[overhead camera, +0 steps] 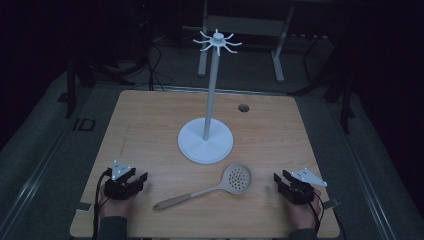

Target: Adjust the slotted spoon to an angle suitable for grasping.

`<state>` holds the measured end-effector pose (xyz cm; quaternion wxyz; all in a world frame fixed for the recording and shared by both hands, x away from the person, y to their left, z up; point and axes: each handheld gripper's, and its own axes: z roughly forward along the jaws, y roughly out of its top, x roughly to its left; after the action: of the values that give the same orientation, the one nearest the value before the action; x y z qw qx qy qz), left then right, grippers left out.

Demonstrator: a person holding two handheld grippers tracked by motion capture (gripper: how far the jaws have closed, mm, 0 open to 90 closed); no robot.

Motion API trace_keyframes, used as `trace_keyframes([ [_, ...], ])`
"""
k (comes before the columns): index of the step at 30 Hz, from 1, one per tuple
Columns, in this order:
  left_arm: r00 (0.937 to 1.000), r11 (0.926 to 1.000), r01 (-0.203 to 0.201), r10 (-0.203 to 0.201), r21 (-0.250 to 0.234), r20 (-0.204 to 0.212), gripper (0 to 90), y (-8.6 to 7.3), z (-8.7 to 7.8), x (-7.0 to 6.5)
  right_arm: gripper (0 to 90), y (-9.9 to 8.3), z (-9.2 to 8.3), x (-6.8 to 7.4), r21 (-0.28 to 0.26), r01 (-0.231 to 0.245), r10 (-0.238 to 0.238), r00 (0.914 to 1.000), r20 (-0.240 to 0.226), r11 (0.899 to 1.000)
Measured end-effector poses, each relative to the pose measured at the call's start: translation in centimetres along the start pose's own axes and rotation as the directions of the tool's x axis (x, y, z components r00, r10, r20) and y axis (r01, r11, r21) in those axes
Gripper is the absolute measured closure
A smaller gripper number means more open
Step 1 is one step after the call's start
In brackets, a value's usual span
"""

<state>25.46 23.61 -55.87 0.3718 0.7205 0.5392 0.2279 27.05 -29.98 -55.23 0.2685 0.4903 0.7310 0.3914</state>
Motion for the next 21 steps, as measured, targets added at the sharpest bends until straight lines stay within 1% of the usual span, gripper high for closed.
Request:
trace_keyframes([
  [1, 1.0, 1.0, -0.002, 0.002, 0.001, -0.001, 49.1, 0.0, -0.1, 0.0, 60.2, 0.0, 0.0, 0.1, -0.004, 0.01, -0.01, 0.9999, 0.006, 1.0],
  [2, 1.0, 1.0, -0.001, 0.001, -0.001, -0.003, 49.1, 0.0, -0.1, 0.0, 61.6, 0.1, -0.1, 0.2, -0.005, 0.008, -0.008, 1.0, 0.006, 1.0],
  [4, 1.0, 1.0, -0.002, 0.002, -0.003, -0.005, 49.1, 0.0, -0.1, 0.0, 62.3, 0.1, -0.2, 0.3, -0.008, 0.005, -0.005, 1.0, -0.001, 1.0],
  [6, 1.0, 0.9999, 0.003, -0.003, -0.01, -0.005, 49.1, 0.0, -0.2, 0.1, 67.7, 0.6, -0.6, 0.5, -0.03, 0.0, 0.0, 0.9999, -0.014, 1.0],
  [7, 1.0, 0.9999, 0.005, -0.005, -0.011, -0.007, 49.1, 0.0, -0.2, 0.1, 67.7, 0.6, -0.6, 0.5, -0.03, 0.0, 0.0, 0.9999, -0.014, 1.0],
  [8, 0.9999, 1.0, 0.0, 0.0, -0.008, -0.012, 49.1, 0.0, -0.3, 0.1, 73.9, 1.1, -0.9, 0.8, -0.045, 0.015, -0.017, 0.9992, -0.037, 0.999],
  [12, 0.9999, 1.0, -0.006, 0.006, -0.004, -0.011, 49.2, 0.0, -0.2, 0.0, 88.3, 2.0, -1.2, 1.3, -0.054, 0.056, -0.06, 0.9964, -0.061, 0.997],
  [15, 0.9999, 1.0, -0.003, 0.003, -0.004, -0.011, 49.4, 0.0, -0.3, 0.0, 89.8, 2.6, -1.0, 1.8, -0.053, 0.067, -0.071, 0.9945, -0.077, 0.996],
  [19, 1.0, 1.0, -0.003, 0.003, -0.002, -0.009, 49.6, 0.0, -0.3, 0.1, 90.0, 3.2, -0.5, 2.7, -0.051, 0.102, -0.107, 0.9896, -0.096, 0.993],
  [21, 1.0, 1.0, -0.004, 0.004, -0.001, -0.008, 49.6, 0.0, -0.3, 0.1, 89.9, 3.6, -0.3, 3.1, -0.046, 0.122, -0.126, 0.9858, -0.111, 0.992],
])
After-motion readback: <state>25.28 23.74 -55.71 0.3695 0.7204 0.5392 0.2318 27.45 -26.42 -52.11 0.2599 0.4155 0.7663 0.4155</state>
